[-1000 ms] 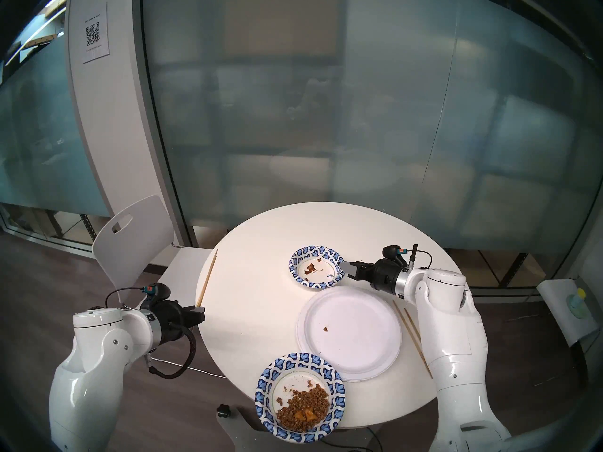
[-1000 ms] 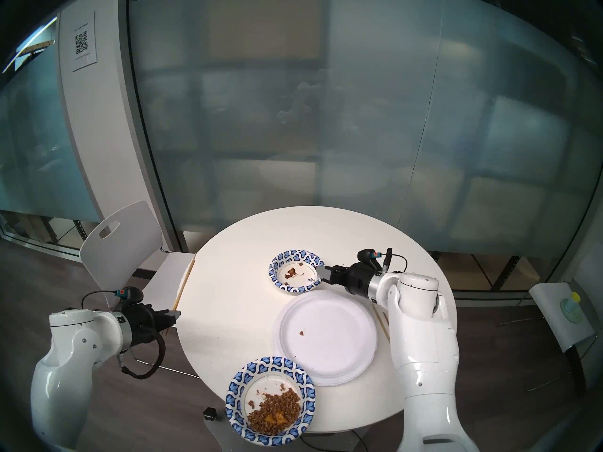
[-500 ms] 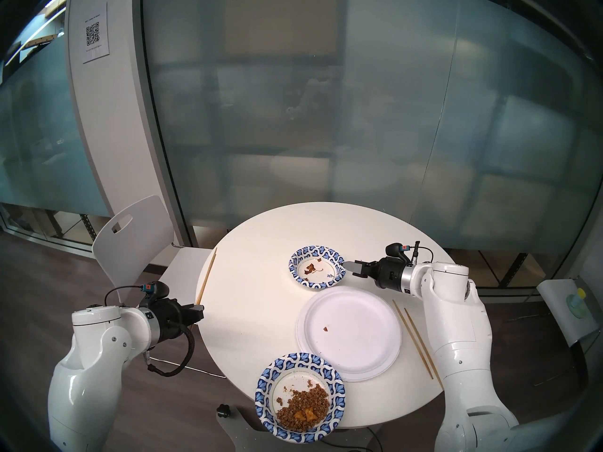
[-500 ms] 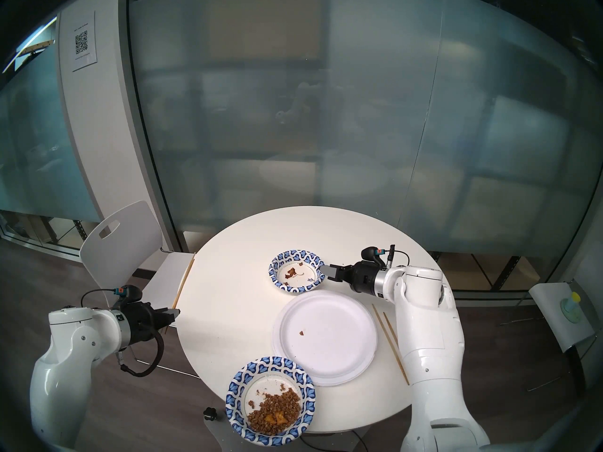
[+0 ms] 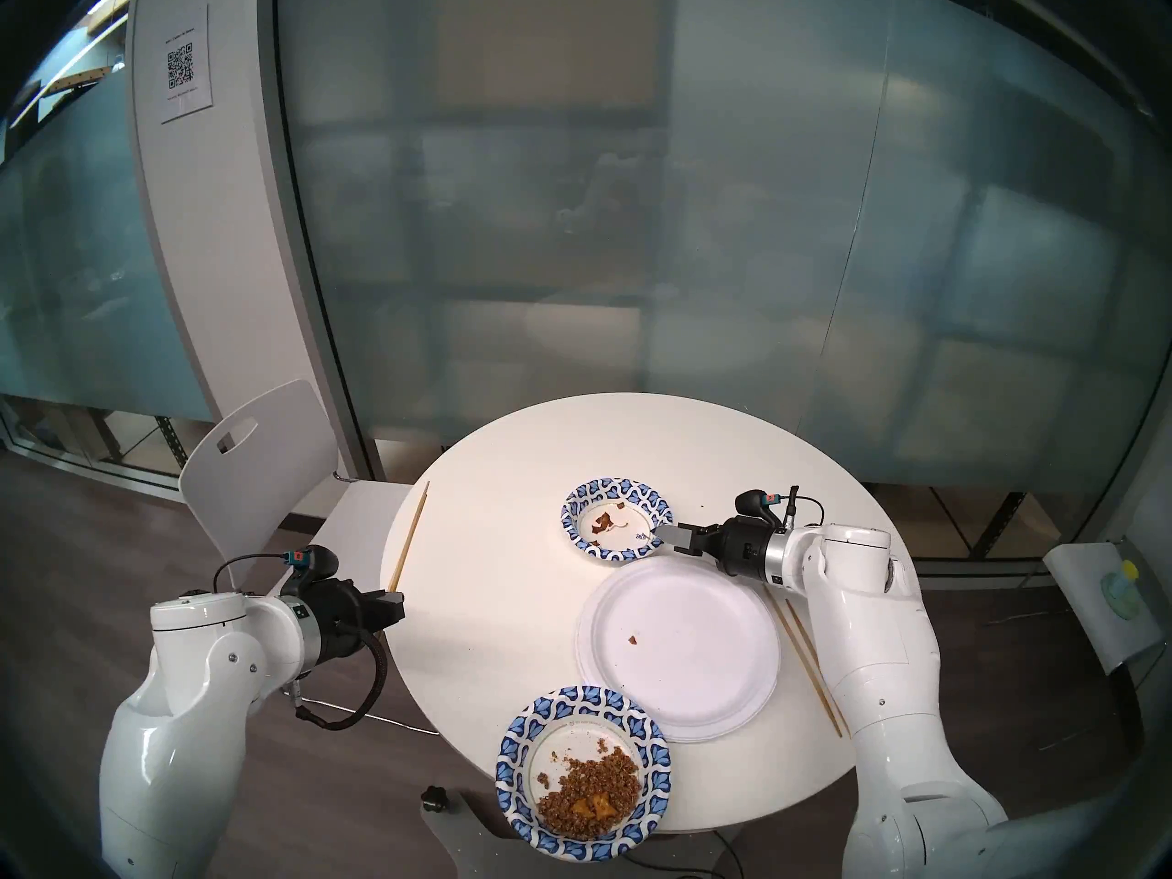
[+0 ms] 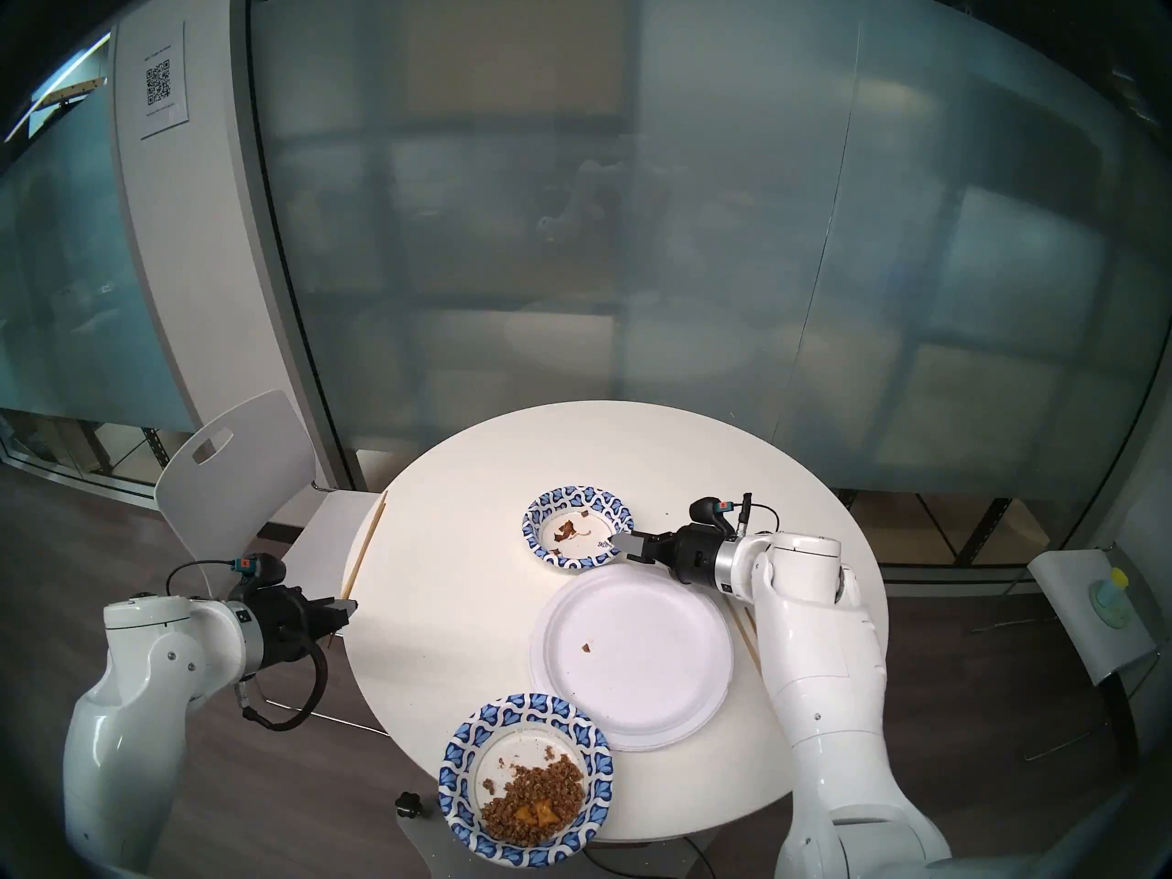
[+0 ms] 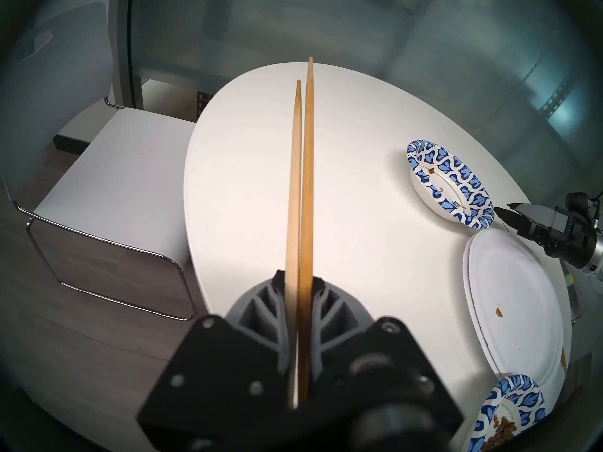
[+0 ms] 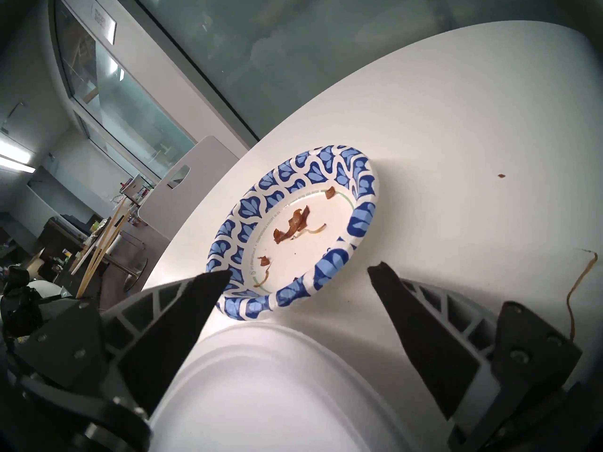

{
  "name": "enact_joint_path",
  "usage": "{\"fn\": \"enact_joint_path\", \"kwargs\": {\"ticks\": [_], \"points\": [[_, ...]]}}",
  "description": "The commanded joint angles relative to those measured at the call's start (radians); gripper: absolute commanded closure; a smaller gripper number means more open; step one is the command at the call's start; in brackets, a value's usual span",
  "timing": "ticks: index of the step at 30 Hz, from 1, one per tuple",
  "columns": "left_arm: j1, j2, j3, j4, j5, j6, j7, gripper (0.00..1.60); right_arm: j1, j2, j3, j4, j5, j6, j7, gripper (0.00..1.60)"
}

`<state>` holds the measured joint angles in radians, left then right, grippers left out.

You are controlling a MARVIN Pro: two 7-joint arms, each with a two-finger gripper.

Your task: Stack the plates into one stack

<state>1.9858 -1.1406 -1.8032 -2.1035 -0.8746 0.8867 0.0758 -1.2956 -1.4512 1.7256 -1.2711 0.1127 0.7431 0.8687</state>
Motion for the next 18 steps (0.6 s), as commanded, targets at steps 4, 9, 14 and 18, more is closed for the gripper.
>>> {"fn": "enact_joint_path", "kwargs": {"ticks": [4, 9, 14, 18], "points": [[-0.007, -0.003, -0.013, -0.012, -0.003, -0.005, 0.009, 1.60, 0.076, 0.006, -0.001, 0.044, 0.003, -0.040, 0.004, 0.00], [0.000, -0.003, -0.017, -0.012, -0.005, -0.009, 0.012, 1.60, 0.086, 0.011, -0.001, 0.061, 0.001, -0.044, 0.006, 0.00], [0.004, -0.005, -0.023, -0.013, -0.007, -0.011, 0.013, 1.60, 0.096, 0.018, -0.002, 0.088, 0.002, -0.053, 0.011, 0.00], [0.006, -0.004, -0.029, -0.013, -0.009, -0.011, 0.012, 1.60, 0.105, 0.013, -0.008, 0.107, 0.002, -0.060, 0.009, 0.00]]}}
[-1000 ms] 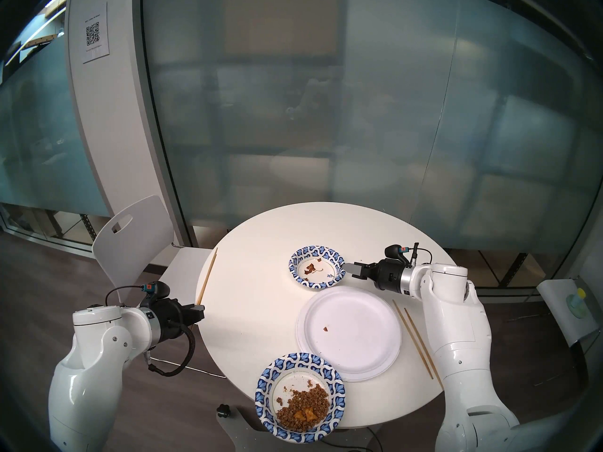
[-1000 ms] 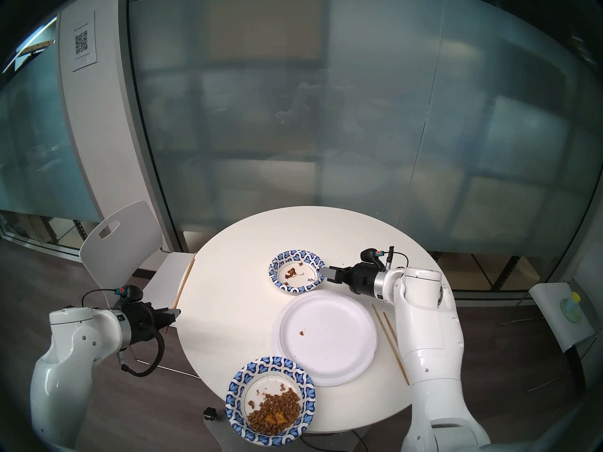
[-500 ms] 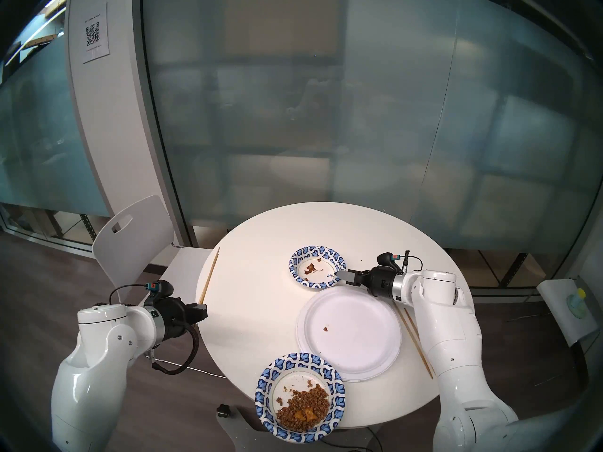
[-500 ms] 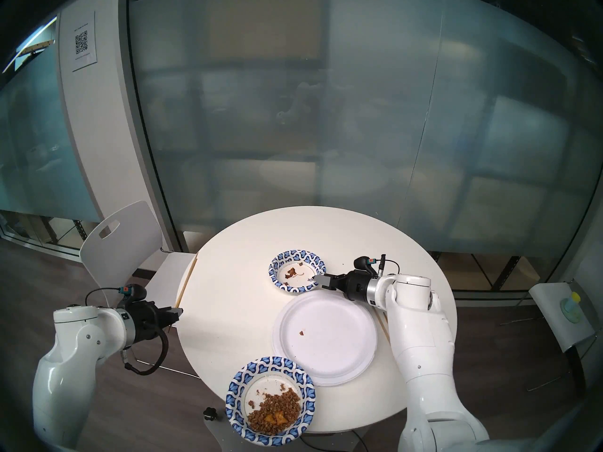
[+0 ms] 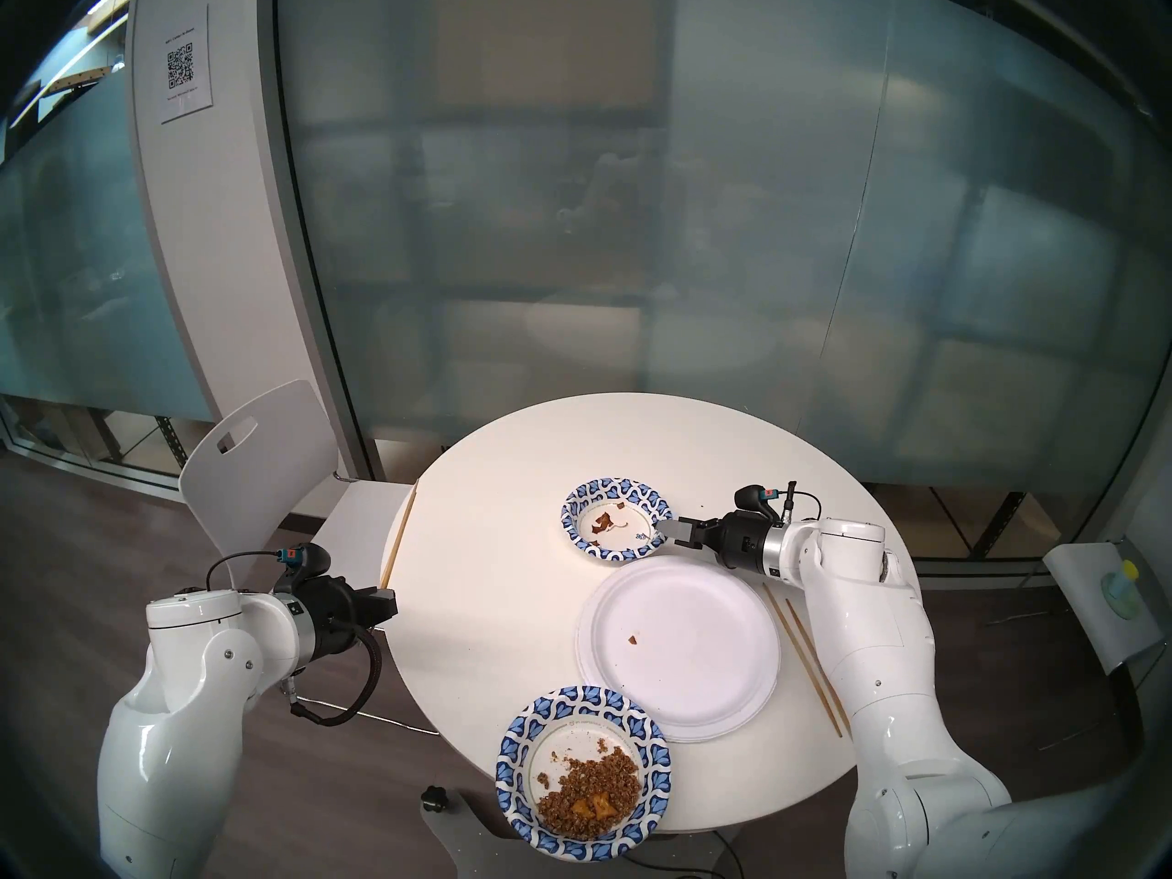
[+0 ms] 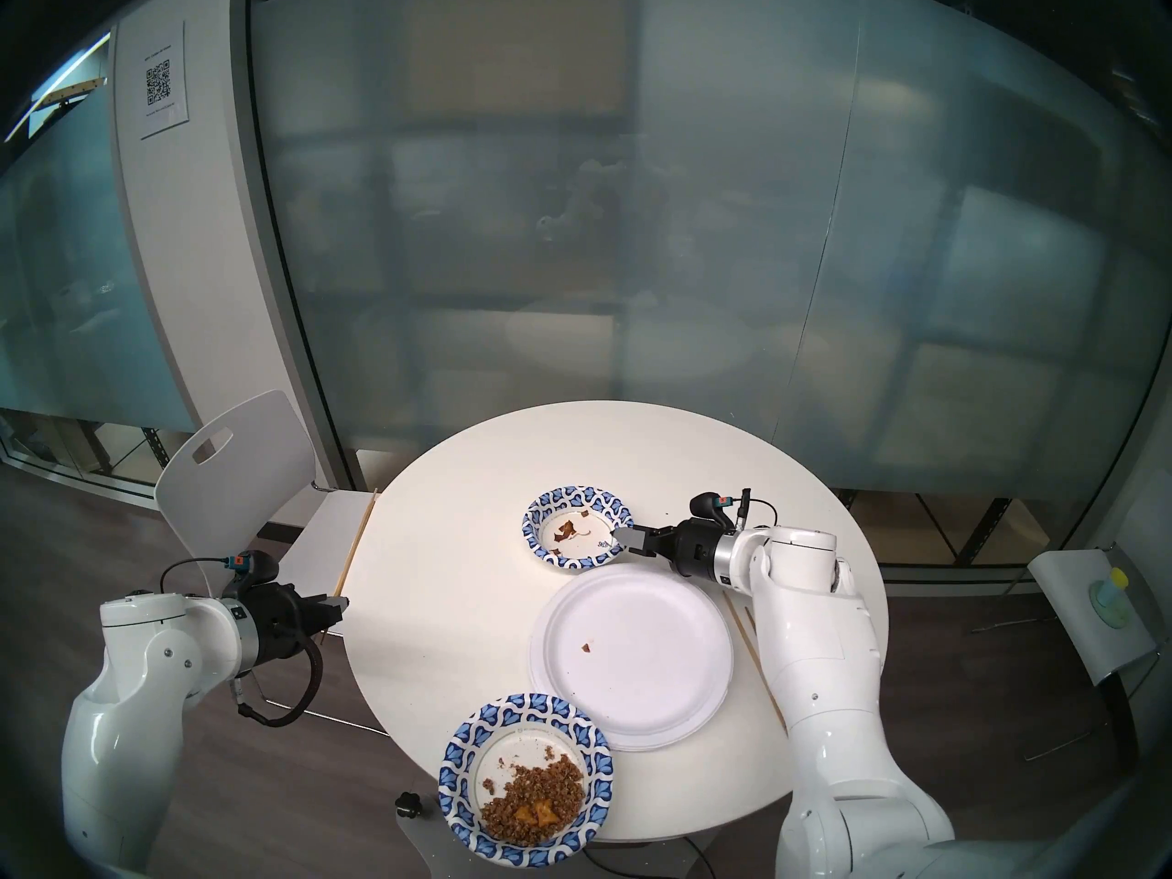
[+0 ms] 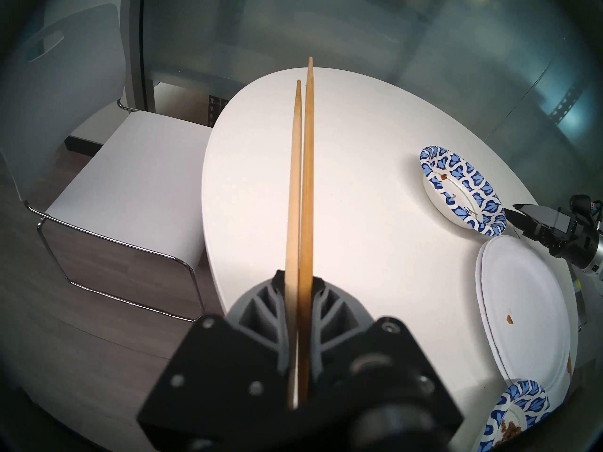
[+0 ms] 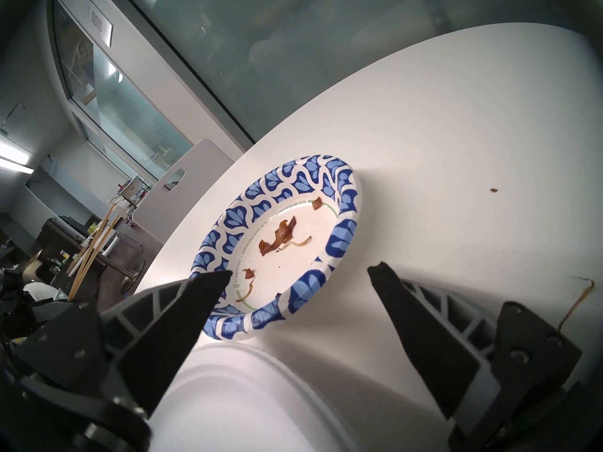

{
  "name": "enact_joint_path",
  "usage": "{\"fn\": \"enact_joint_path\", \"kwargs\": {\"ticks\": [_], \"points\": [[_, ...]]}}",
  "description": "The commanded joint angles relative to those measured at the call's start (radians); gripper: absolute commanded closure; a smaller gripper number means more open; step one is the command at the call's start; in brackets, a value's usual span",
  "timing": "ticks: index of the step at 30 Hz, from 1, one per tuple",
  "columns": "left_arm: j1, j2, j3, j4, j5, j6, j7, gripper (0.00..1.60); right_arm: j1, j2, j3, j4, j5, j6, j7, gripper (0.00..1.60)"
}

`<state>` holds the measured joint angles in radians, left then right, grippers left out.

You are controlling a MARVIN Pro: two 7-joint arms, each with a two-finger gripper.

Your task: Stack the plates into one stack

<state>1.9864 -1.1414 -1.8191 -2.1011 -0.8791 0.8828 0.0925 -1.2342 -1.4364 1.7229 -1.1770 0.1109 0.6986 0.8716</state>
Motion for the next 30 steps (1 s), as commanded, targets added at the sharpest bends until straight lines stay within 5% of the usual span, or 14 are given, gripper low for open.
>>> {"fn": "enact_joint_path", "kwargs": {"ticks": [1, 30], "points": [[0.005, -0.003, -0.014, -0.016, -0.005, -0.008, -0.005, 1.60, 0.047, -0.004, -0.007, 0.022, 0.003, -0.019, 0.006, 0.00], [0.011, 0.015, -0.054, 0.003, -0.011, -0.010, -0.030, 1.60, 0.129, -0.016, -0.033, 0.183, -0.009, -0.086, -0.008, 0.00]]}}
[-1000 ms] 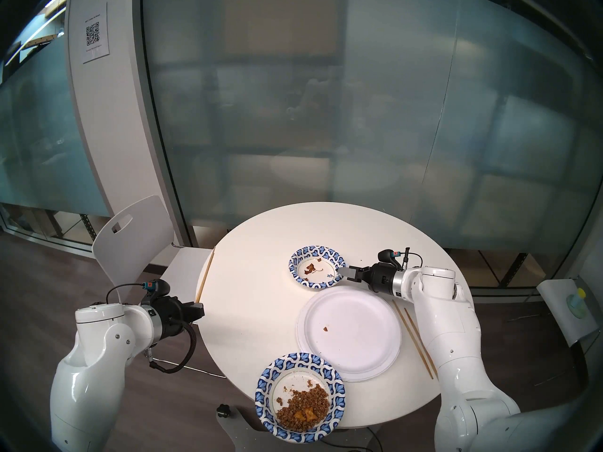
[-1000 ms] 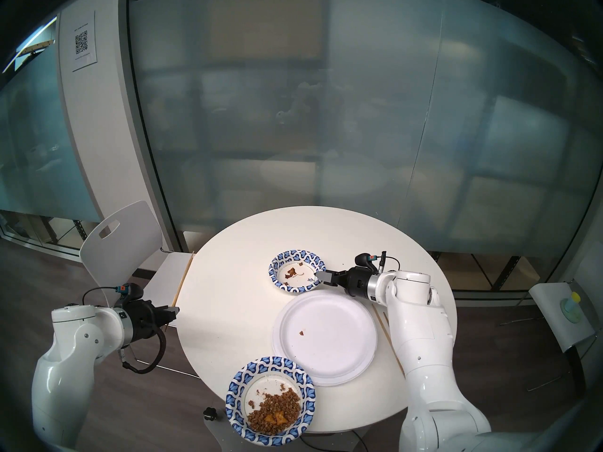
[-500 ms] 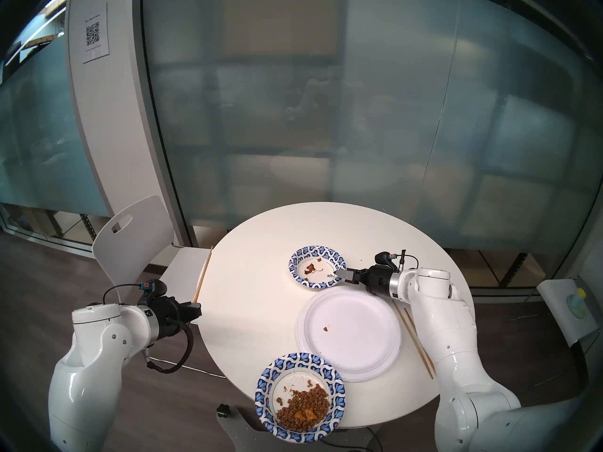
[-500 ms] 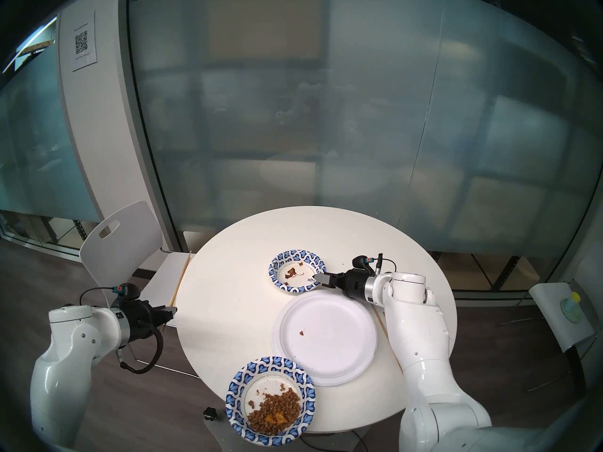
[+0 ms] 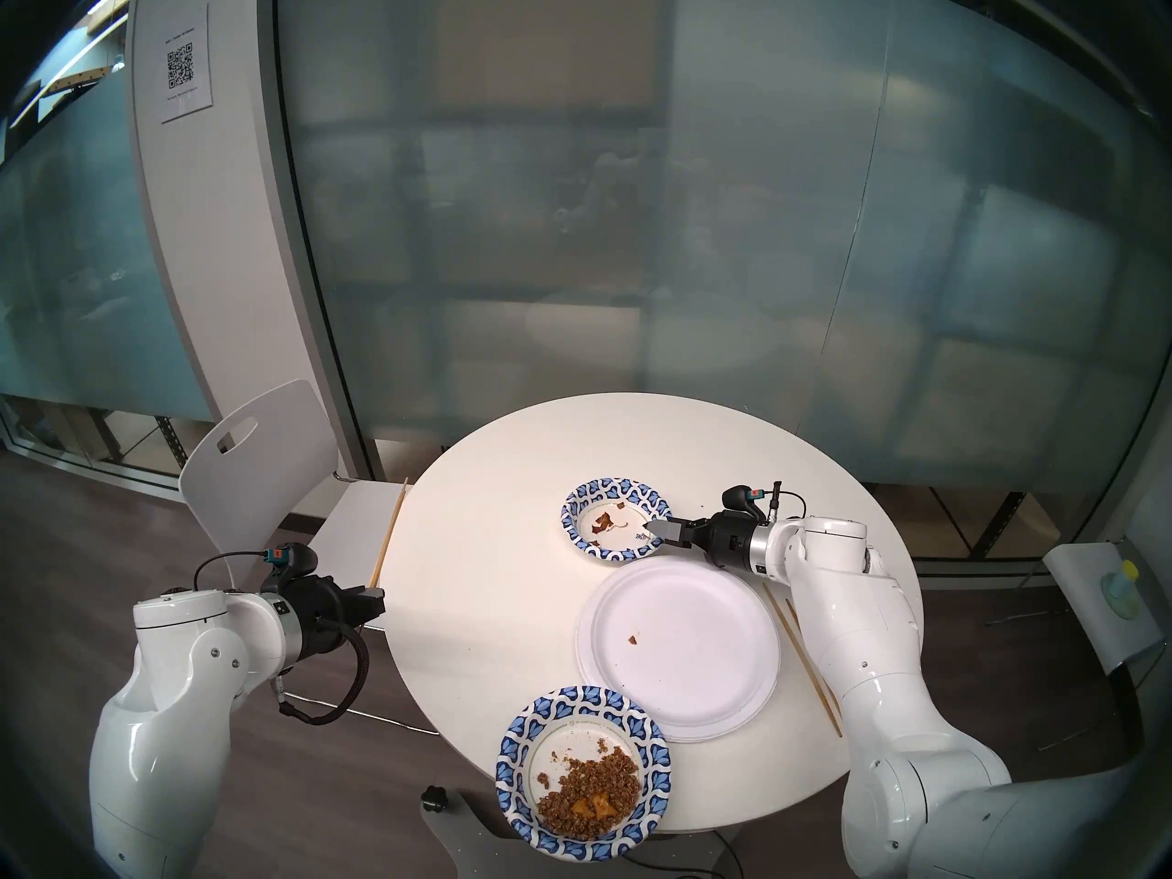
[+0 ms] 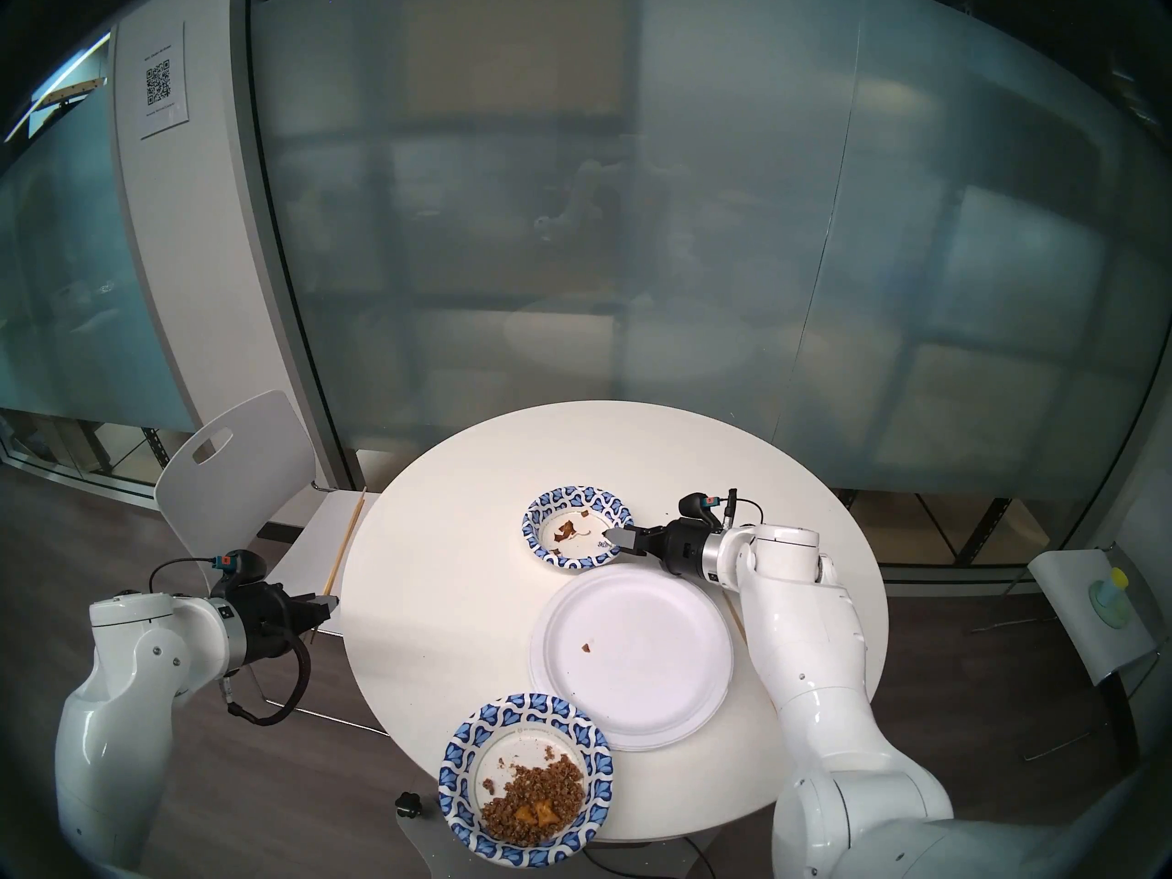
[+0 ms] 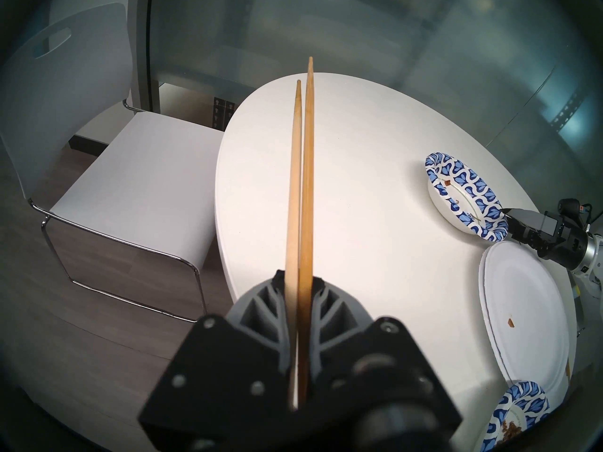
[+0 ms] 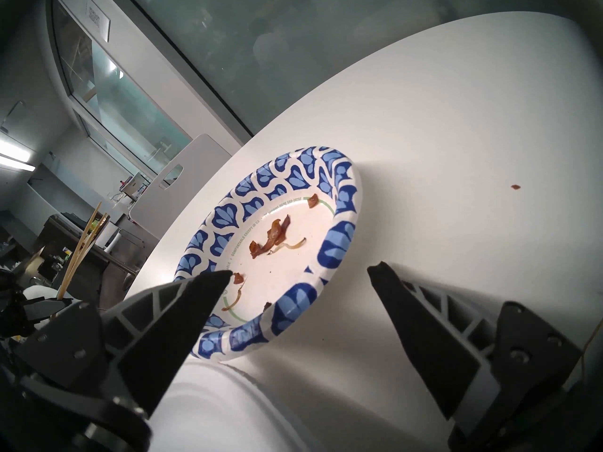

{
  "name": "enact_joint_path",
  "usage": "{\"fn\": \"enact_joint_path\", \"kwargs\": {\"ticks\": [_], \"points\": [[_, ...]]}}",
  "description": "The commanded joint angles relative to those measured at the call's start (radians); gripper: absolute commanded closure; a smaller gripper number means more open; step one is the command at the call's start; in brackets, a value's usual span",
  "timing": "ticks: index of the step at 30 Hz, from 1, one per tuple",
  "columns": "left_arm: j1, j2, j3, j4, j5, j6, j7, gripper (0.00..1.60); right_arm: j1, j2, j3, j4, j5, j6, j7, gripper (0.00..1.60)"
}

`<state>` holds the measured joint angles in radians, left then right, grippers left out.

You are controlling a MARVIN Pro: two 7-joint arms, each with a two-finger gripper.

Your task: Stack the plates into one stack

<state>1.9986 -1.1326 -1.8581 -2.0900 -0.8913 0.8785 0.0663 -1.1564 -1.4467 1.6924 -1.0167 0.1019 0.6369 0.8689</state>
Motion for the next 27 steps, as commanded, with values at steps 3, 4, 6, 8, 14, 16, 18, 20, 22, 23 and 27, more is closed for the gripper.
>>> {"fn": "enact_joint_path", "kwargs": {"ticks": [3, 4, 6, 8, 14, 16, 18, 20, 22, 23, 27], "points": [[-0.001, 0.007, -0.017, -0.007, 0.000, -0.006, -0.005, 1.60, 0.059, -0.007, -0.004, 0.038, -0.001, -0.032, -0.005, 0.00], [0.000, 0.007, -0.017, -0.006, 0.000, -0.006, -0.006, 1.60, 0.062, -0.007, -0.004, 0.045, -0.001, -0.038, -0.005, 0.00], [0.000, 0.007, -0.019, -0.006, 0.000, -0.007, -0.007, 1.60, 0.066, -0.007, -0.004, 0.053, 0.000, -0.045, -0.005, 0.00], [0.001, 0.008, -0.019, -0.004, 0.001, -0.008, -0.009, 1.60, 0.069, -0.007, -0.004, 0.059, 0.000, -0.050, -0.004, 0.00], [0.001, 0.009, -0.019, 0.001, 0.002, -0.013, -0.011, 1.60, 0.076, -0.005, -0.006, 0.074, 0.001, -0.057, -0.001, 0.00], [0.001, 0.009, -0.019, 0.000, 0.002, -0.013, -0.011, 1.60, 0.079, -0.004, -0.007, 0.080, 0.001, -0.060, 0.000, 0.00], [0.000, 0.009, -0.020, -0.001, 0.002, -0.012, -0.011, 1.60, 0.081, -0.004, -0.008, 0.085, 0.000, -0.063, 0.001, 0.01], [0.000, 0.009, -0.021, -0.001, 0.001, -0.012, -0.011, 1.60, 0.083, -0.003, -0.009, 0.089, 0.001, -0.065, 0.001, 0.55], [-0.001, 0.008, -0.022, -0.003, 0.000, -0.011, -0.011, 1.60, 0.083, -0.003, -0.009, 0.090, 0.001, -0.065, 0.002, 0.65], [-0.001, 0.008, -0.022, -0.004, 0.000, -0.010, -0.011, 1.60, 0.083, -0.003, -0.009, 0.090, 0.001, -0.065, 0.002, 0.87], [-0.001, 0.009, -0.021, -0.005, 0.000, -0.010, -0.011, 1.60, 0.075, -0.004, -0.006, 0.079, 0.003, -0.065, 0.001, 1.06]]}}
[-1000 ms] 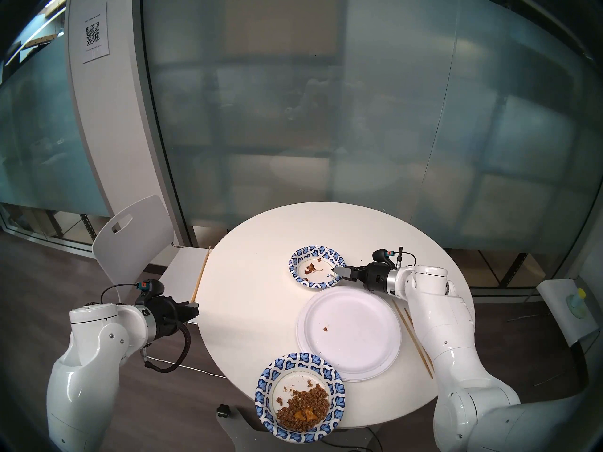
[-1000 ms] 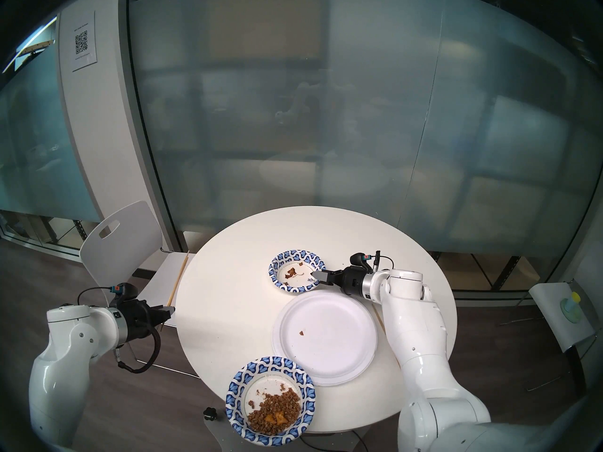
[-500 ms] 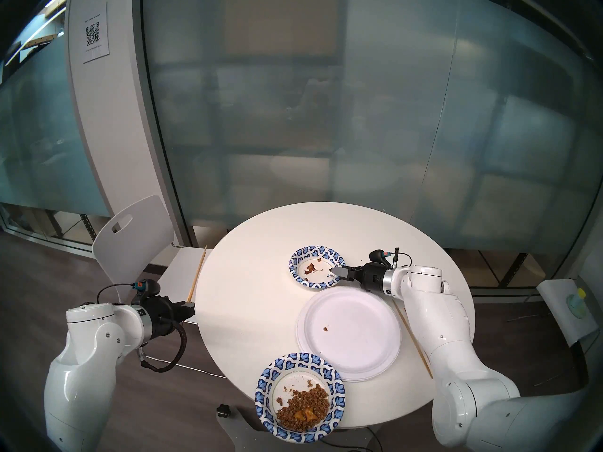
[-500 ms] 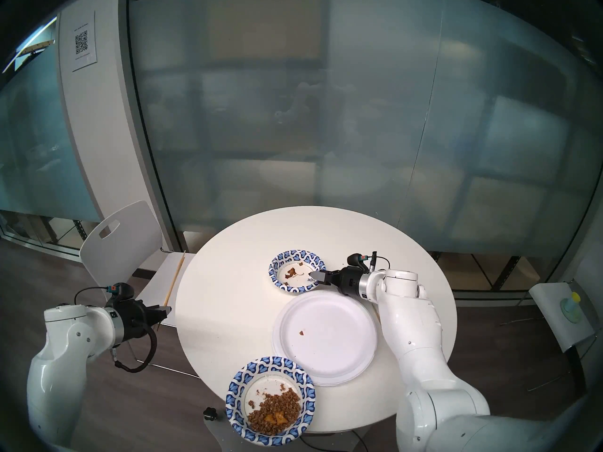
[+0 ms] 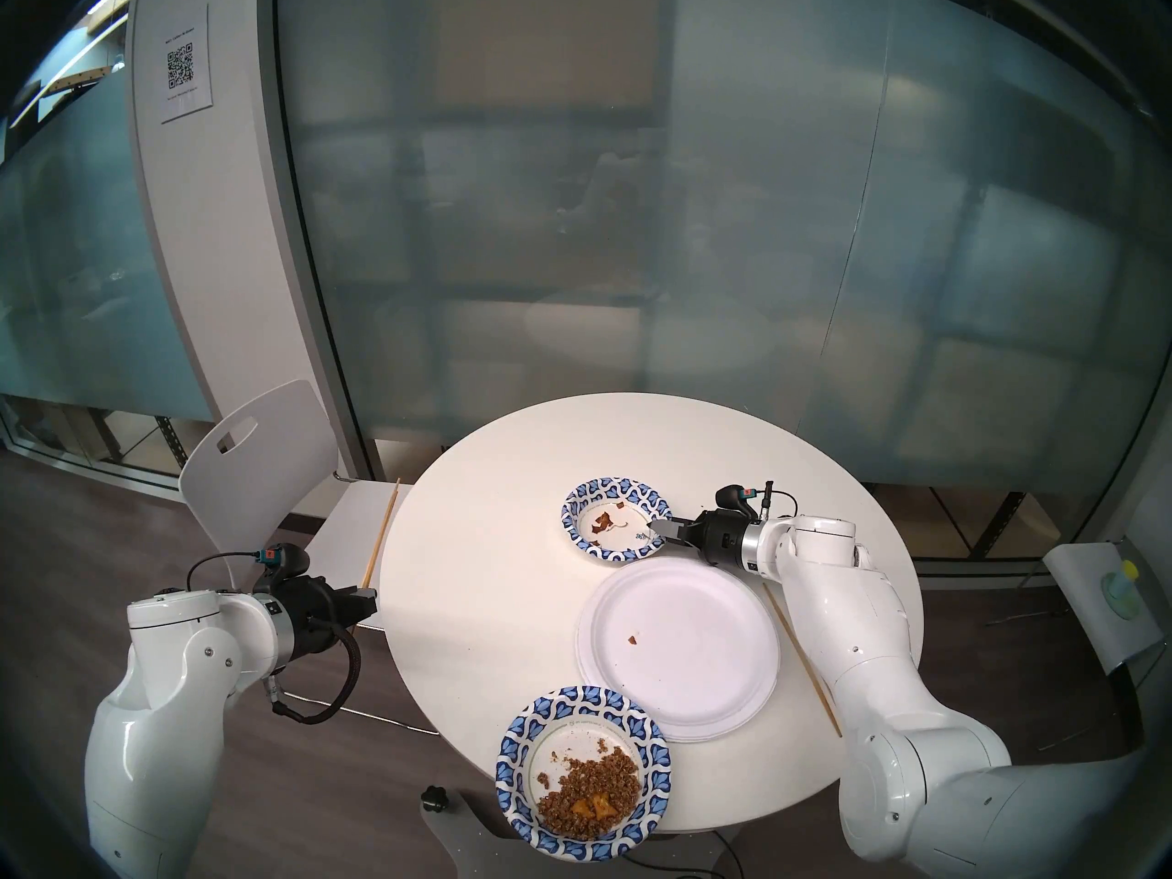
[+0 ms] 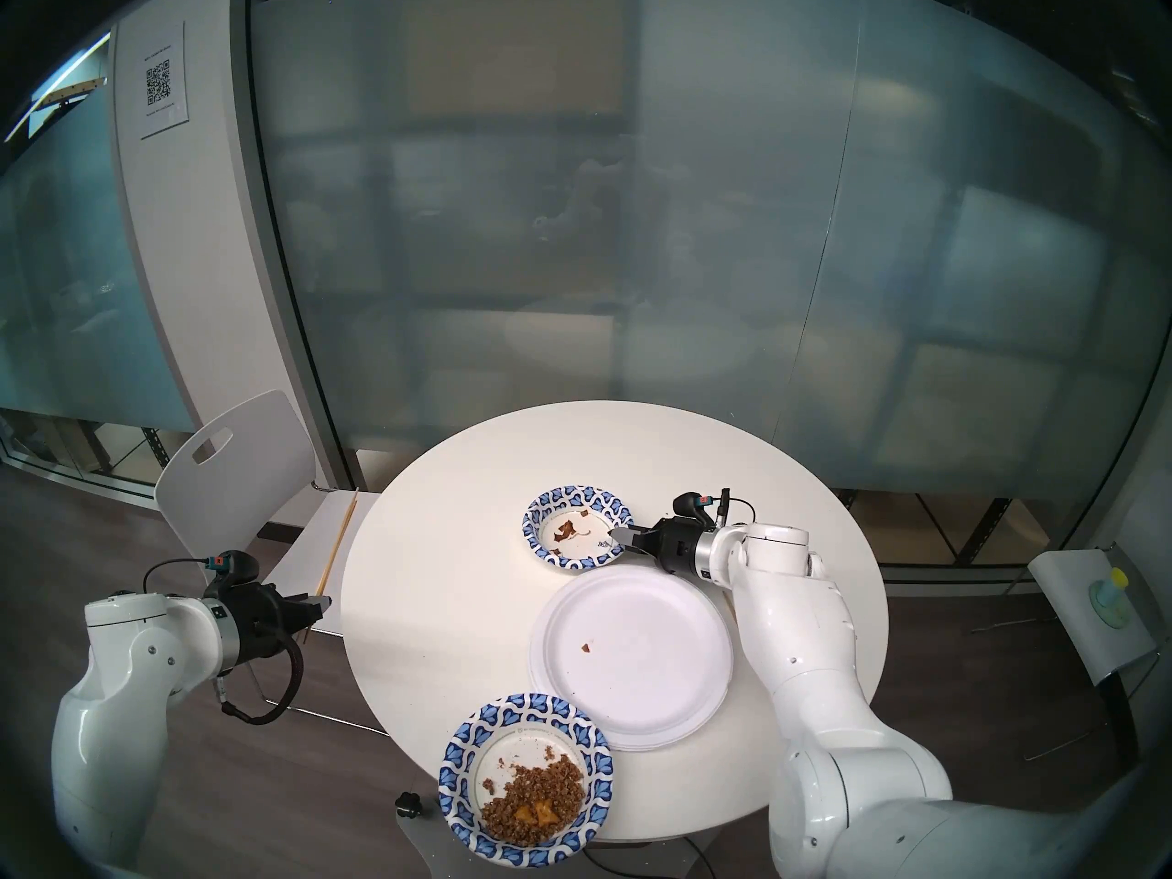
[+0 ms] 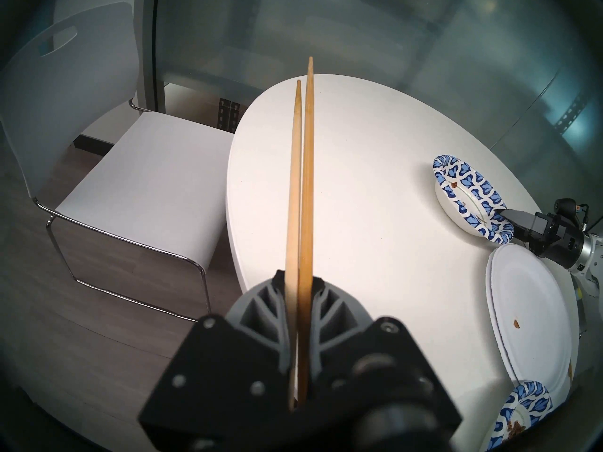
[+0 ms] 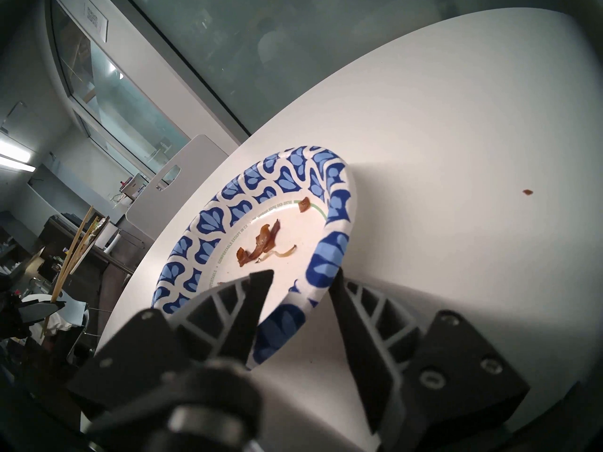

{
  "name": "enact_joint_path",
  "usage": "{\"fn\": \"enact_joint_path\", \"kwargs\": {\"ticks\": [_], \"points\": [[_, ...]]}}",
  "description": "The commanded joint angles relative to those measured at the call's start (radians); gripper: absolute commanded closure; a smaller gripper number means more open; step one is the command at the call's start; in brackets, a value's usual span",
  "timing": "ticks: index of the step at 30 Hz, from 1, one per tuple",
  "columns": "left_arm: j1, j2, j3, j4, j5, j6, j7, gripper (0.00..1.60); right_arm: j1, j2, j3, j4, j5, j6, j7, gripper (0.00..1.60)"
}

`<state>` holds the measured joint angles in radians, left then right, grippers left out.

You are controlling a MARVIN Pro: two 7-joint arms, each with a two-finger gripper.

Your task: Stack the plates into one stack

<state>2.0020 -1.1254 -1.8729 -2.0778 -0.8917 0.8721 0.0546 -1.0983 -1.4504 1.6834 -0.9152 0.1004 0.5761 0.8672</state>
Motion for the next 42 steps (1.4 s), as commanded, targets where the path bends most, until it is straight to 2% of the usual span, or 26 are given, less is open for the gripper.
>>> {"fn": "enact_joint_path", "kwargs": {"ticks": [1, 2, 4, 5, 6, 16, 25, 34, 35, 37, 38, 42], "points": [[-0.004, 0.001, -0.006, -0.017, 0.001, -0.003, 0.001, 1.60, 0.012, -0.002, 0.009, -0.033, 0.008, -0.006, 0.001, 1.06], [-0.004, 0.001, -0.005, -0.017, 0.001, -0.003, 0.001, 1.60, 0.009, -0.002, 0.009, -0.041, 0.008, -0.003, 0.001, 1.20], [-0.003, 0.001, -0.004, -0.019, 0.002, -0.003, 0.001, 1.60, 0.000, -0.004, 0.017, -0.058, 0.013, -0.004, -0.002, 1.37], [-0.003, 0.001, -0.004, -0.019, 0.002, -0.003, 0.001, 1.60, 0.000, -0.004, 0.017, -0.058, 0.013, -0.004, -0.002, 1.37], [-0.003, 0.001, -0.002, -0.021, 0.003, -0.004, 0.002, 1.60, -0.010, -0.005, 0.025, -0.075, 0.017, -0.005, -0.001, 1.60], [0.003, 0.001, 0.014, -0.042, 0.012, -0.003, 0.002, 1.60, -0.053, -0.015, 0.069, -0.183, 0.029, 0.041, -0.006, 1.60], [0.002, 0.000, 0.026, -0.050, 0.023, -0.002, 0.002, 1.60, -0.040, -0.051, 0.190, -0.196, 0.098, 0.086, -0.035, 1.60], [0.002, -0.002, 0.039, -0.061, 0.033, 0.000, 0.004, 1.60, -0.075, -0.057, 0.211, -0.296, 0.105, 0.133, -0.021, 1.60], [0.003, -0.002, 0.044, -0.065, 0.035, 0.001, 0.003, 1.60, -0.091, -0.059, 0.214, -0.333, 0.108, 0.153, -0.013, 1.60], [0.004, -0.003, 0.046, -0.067, 0.036, 0.001, 0.004, 1.60, -0.084, -0.052, 0.212, -0.318, 0.111, 0.150, 0.003, 1.60], [0.005, -0.003, 0.053, -0.071, 0.041, 0.000, 0.004, 1.60, -0.108, -0.050, 0.222, -0.360, 0.115, 0.171, 0.010, 1.60], [0.010, -0.005, 0.068, -0.082, 0.049, -0.001, 0.005, 1.60, -0.145, -0.040, 0.235, -0.407, 0.125, 0.207, 0.042, 1.60]]}}
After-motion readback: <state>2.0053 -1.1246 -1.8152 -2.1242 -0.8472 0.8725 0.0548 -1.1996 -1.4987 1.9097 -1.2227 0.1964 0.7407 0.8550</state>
